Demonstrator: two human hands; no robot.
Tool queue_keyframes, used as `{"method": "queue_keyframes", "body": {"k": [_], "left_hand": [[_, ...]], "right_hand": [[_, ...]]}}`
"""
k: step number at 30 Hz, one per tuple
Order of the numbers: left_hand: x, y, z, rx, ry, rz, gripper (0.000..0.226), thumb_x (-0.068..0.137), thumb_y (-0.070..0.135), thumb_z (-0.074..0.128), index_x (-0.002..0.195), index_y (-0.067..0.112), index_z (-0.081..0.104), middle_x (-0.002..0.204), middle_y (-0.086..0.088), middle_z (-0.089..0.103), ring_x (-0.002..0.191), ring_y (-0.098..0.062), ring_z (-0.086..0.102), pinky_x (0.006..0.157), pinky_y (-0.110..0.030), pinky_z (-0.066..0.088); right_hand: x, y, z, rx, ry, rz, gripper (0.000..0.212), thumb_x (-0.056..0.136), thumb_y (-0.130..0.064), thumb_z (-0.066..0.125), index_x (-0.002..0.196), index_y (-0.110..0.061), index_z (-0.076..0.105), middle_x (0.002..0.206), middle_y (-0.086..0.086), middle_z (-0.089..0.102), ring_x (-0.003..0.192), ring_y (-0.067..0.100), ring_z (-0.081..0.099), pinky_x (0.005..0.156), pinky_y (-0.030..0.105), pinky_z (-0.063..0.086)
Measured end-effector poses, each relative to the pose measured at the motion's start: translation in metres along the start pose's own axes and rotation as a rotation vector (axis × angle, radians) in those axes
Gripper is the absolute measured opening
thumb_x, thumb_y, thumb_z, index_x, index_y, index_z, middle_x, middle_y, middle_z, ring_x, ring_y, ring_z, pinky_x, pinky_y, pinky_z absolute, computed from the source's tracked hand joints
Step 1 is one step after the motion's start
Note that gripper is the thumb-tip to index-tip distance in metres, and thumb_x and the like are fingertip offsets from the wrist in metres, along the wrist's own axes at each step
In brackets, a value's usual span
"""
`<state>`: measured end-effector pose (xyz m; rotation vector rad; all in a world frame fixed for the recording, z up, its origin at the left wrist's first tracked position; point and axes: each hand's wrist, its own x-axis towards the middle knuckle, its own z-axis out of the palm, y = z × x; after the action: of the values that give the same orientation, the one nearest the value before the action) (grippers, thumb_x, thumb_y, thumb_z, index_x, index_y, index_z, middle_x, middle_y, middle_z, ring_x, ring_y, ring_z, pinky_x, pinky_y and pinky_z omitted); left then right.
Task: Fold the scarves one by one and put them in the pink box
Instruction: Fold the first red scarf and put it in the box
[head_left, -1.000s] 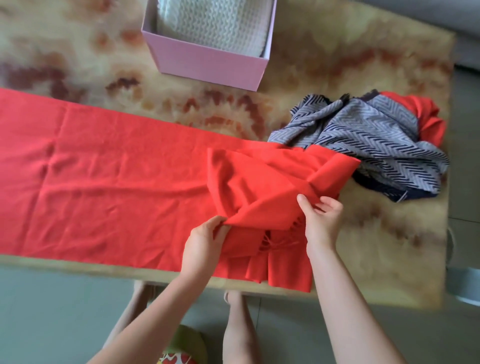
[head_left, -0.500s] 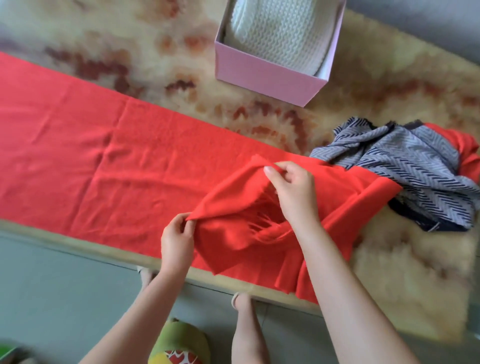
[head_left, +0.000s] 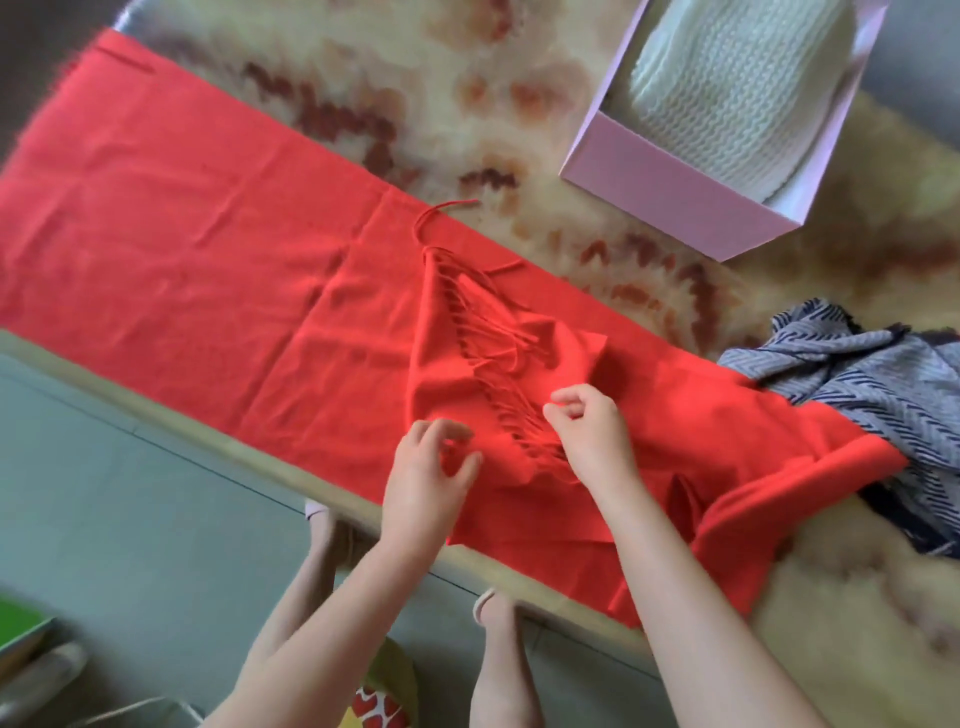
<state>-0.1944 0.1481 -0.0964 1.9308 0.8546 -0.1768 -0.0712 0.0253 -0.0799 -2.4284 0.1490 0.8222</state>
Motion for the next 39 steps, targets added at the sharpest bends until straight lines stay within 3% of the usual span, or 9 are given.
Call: {"method": "queue_keyframes", "body": {"k": [2,7,11,14,18,21,24,33,39], "left_hand": [[-0.007,0.001,0.017,0.109,-0.054,0.018,0.035,0.072,0.026,0.075,0.104,0.026,0.061,0.107,0.007,0.05,0.101,-0.013,0.048,0.089,-0.029,0.043],[-0.012,-0.005,0.034,0.235,0.022,0.054,0.056,0.06,0.001,0.071,0.113,0.016,0.059,0.114,-0.007,0.05,0.101,-0.03,0.051,0.083,-0.041,0.047],[-0.012,-0.017,0.026,0.292,0.024,0.11,0.06,0.057,-0.003,0.072,0.112,0.017,0.058,0.112,-0.004,0.05,0.097,-0.027,0.05,0.08,-0.039,0.048],[-0.012,-0.023,0.017,0.263,0.03,0.102,0.053,0.061,0.007,0.076,0.109,0.019,0.059,0.109,0.0,0.051,0.096,-0.024,0.048,0.082,-0.036,0.046],[-0.026,-0.021,0.012,0.124,-0.045,0.104,0.07,0.058,0.025,0.084,0.121,0.019,0.053,0.117,0.005,0.048,0.103,-0.014,0.044,0.089,-0.026,0.036],[-0.035,-0.015,-0.001,-0.15,0.069,-0.05,0.053,0.07,0.021,0.078,0.116,0.027,0.053,0.11,0.014,0.056,0.102,-0.003,0.051,0.088,-0.018,0.04],[-0.031,-0.008,-0.021,-0.383,0.177,-0.231,0.023,0.083,0.011,0.065,0.093,0.031,0.061,0.085,0.013,0.068,0.081,0.001,0.062,0.072,-0.016,0.048],[-0.002,-0.049,-0.076,-0.936,0.414,-0.656,0.016,0.098,0.003,0.041,0.094,0.011,0.055,0.083,-0.006,0.06,0.069,-0.012,0.065,0.054,-0.016,0.055],[-0.011,-0.08,-0.09,-0.976,0.298,-0.723,0.031,0.092,-0.012,0.043,0.1,0.016,0.053,0.097,-0.016,0.058,0.079,-0.018,0.058,0.053,-0.015,0.054]], "right_hand": [[-0.01,0.012,0.004,-0.04,-0.044,0.023,0.014,0.084,-0.028,0.067,0.093,-0.016,0.067,0.083,0.001,0.067,0.088,0.023,0.065,0.079,0.034,0.049],[-0.03,0.022,0.018,-0.204,-0.218,-0.02,0.023,0.076,-0.041,0.073,0.092,-0.024,0.068,0.07,-0.014,0.057,0.092,0.017,0.056,0.088,0.033,0.043],[-0.038,0.021,0.024,-0.29,-0.131,-0.076,0.007,0.079,-0.03,0.071,0.084,-0.025,0.067,0.07,-0.014,0.055,0.094,0.021,0.049,0.085,0.03,0.037],[-0.043,0.016,0.023,-0.141,-0.095,-0.114,0.005,0.079,-0.026,0.071,0.077,-0.024,0.067,0.081,-0.008,0.066,0.091,0.019,0.053,0.084,0.033,0.04],[-0.053,-0.005,0.024,0.212,-0.246,-0.105,0.01,0.081,-0.014,0.069,0.074,-0.02,0.064,0.065,-0.007,0.068,0.068,0.004,0.064,0.069,0.022,0.047],[-0.064,-0.027,0.035,0.333,-0.383,-0.134,0.01,0.085,-0.007,0.065,0.078,-0.015,0.066,0.063,-0.007,0.067,0.062,-0.002,0.061,0.063,0.011,0.042],[-0.063,-0.044,0.044,0.309,-0.413,-0.242,0.012,0.089,-0.009,0.06,0.087,-0.015,0.07,0.082,-0.005,0.072,0.08,0.001,0.066,0.077,0.013,0.047],[0.037,-0.098,0.045,-0.124,-0.053,-0.465,0.053,0.074,0.017,0.042,0.108,-0.016,0.066,0.097,0.004,0.065,0.093,0.021,0.059,0.087,0.02,0.04],[0.09,-0.147,0.053,-0.603,-0.058,-0.742,0.078,0.066,0.019,0.039,0.13,-0.022,0.055,0.125,0.009,0.045,0.113,0.031,0.038,0.105,0.034,0.031]]}}
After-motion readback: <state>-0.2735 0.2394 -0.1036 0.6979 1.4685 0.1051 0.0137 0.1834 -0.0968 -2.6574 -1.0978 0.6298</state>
